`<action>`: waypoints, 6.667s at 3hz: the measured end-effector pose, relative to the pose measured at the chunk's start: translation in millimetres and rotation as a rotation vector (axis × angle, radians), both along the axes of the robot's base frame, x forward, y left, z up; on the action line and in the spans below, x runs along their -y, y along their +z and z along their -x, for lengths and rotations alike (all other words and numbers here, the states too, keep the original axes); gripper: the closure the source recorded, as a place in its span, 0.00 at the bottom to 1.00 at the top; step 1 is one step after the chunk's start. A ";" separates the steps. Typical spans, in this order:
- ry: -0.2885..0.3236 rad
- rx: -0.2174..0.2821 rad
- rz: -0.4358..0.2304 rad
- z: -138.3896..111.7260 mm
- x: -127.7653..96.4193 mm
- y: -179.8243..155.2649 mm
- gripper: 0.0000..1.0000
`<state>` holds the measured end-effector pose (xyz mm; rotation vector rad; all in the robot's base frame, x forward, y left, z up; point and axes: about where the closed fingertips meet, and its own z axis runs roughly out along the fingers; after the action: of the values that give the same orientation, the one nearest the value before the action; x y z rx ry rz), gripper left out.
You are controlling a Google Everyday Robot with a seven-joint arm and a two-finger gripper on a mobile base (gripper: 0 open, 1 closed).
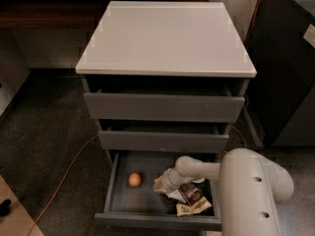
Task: Pick orange from bottom drawer and place on counter
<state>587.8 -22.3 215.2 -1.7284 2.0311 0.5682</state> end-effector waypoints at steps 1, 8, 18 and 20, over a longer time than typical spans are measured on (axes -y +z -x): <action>0.003 -0.001 -0.001 0.3 -2.2 -1.6 0.51; -0.169 0.117 -0.108 -78.3 -44.0 -24.2 0.00; -0.118 0.095 -0.265 -61.5 -123.1 8.2 1.00; -0.091 0.076 -0.323 -5.8 -139.0 71.9 1.00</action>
Offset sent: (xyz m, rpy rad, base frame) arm 0.0006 0.0014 -0.0008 0.0003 -0.0006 0.0023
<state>593.7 116.7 287.2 -1.4394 1.8372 0.7425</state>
